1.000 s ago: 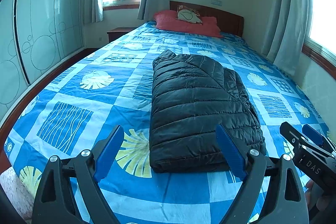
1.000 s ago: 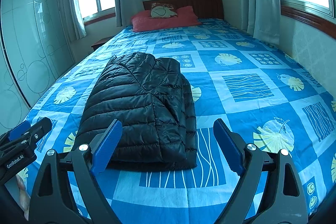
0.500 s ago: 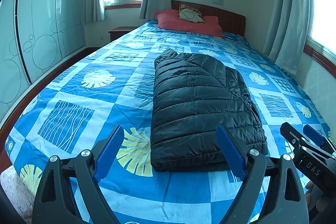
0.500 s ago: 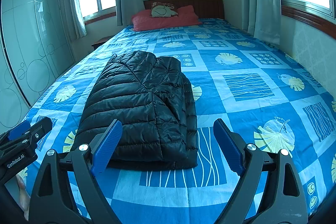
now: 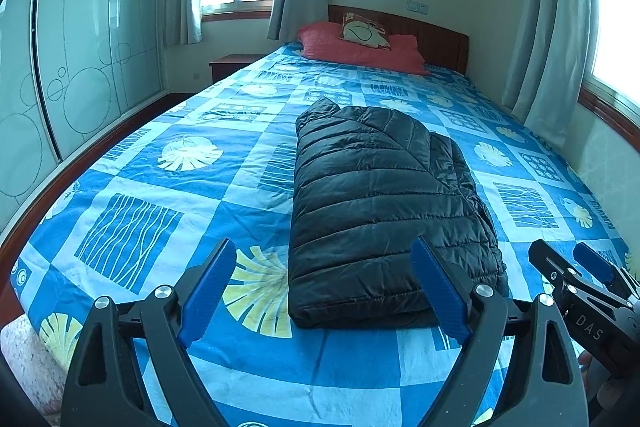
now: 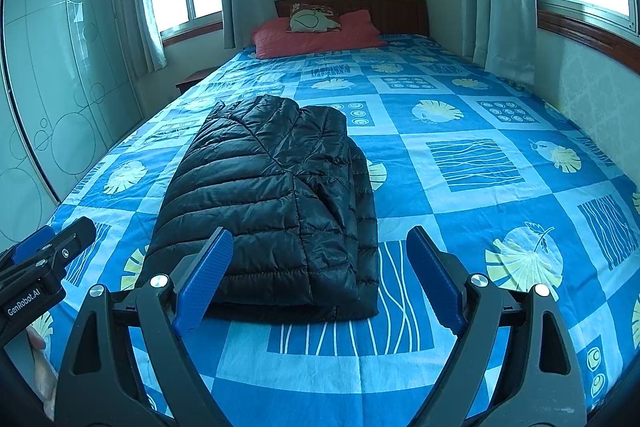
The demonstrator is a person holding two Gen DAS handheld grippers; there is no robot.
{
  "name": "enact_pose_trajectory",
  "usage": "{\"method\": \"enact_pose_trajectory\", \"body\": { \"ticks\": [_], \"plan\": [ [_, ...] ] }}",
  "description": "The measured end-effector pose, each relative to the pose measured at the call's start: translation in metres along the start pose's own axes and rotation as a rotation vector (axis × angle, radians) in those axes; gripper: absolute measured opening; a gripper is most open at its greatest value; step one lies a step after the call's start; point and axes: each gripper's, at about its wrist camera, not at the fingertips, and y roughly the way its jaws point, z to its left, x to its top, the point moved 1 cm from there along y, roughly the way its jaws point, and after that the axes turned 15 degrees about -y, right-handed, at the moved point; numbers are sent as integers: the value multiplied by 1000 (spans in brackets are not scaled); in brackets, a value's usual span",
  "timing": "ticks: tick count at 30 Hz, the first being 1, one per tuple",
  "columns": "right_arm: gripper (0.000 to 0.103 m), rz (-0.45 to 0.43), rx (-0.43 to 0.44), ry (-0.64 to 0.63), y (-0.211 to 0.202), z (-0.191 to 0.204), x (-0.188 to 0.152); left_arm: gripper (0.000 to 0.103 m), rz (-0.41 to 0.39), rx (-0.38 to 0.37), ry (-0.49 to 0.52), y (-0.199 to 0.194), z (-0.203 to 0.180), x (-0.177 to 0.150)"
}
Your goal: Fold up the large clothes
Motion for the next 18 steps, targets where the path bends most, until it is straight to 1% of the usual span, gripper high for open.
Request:
{"method": "enact_pose_trajectory", "body": {
  "ticks": [9, 18],
  "plan": [
    [88, -1, 0, -1, 0, 1, 0, 88, -1, 13, 3, -2, -6, -1],
    [88, 0, 5, -1, 1, 3, -1, 88, -22, 1, 7, -4, -10, -1]
  ]
}}
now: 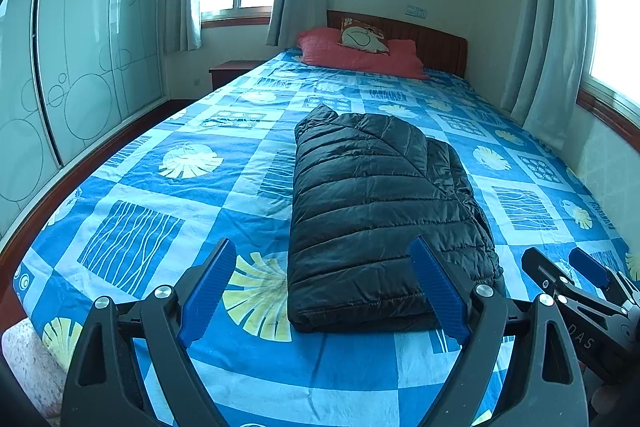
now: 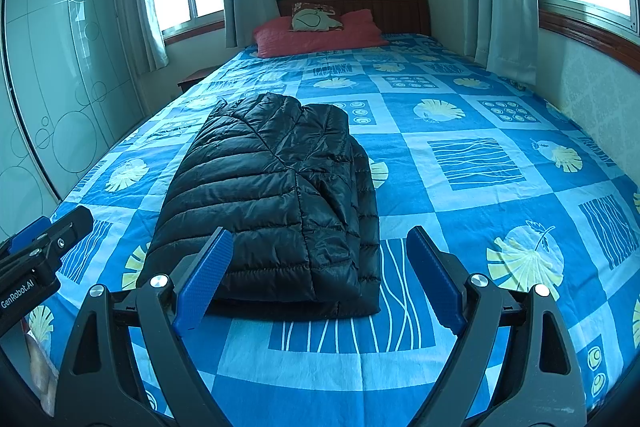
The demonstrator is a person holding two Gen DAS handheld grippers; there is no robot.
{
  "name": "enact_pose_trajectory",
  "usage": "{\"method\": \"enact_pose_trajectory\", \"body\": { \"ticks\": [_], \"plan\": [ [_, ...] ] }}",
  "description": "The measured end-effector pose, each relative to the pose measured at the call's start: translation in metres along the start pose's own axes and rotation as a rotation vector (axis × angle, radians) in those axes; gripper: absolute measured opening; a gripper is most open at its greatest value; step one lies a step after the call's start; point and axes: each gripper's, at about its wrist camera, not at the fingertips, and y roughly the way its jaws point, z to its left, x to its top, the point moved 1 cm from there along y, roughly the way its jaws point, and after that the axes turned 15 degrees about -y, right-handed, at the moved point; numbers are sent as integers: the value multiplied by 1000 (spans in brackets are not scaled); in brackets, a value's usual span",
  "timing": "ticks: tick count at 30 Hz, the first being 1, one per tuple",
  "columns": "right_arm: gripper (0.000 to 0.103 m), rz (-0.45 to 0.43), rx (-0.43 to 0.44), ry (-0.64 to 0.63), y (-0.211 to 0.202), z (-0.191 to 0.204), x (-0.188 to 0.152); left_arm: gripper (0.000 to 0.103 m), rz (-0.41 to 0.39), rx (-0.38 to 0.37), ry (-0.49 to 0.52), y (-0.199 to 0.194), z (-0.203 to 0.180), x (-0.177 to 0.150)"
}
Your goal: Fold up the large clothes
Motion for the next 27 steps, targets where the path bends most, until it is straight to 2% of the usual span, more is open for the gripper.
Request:
{"method": "enact_pose_trajectory", "body": {
  "ticks": [6, 11, 15, 19, 22, 25, 27],
  "plan": [
    [88, 0, 1, -2, 0, 2, -1, 88, 7, -8, 9, 2, -3, -4],
    [88, 2, 7, 1, 1, 2, -1, 89, 7, -46, -2, 1, -3, -4],
    [88, 2, 9, 2, 2, 1, -1, 90, -12, -3, -27, 2, 1, -7],
    [88, 5, 11, 1, 3, 0, -2, 90, 13, -38, -53, 10, 7, -6],
    [88, 8, 7, 6, 8, -6, -3, 90, -12, -1, -73, 15, 13, -3],
    [88, 19, -14, 23, 16, -20, -6, 90, 33, 34, -86, 33, 26, 1],
    [89, 29, -40, 39, 22, -35, -10, 90, 59, 91, -106, 47, 41, 5]
  ]
}}
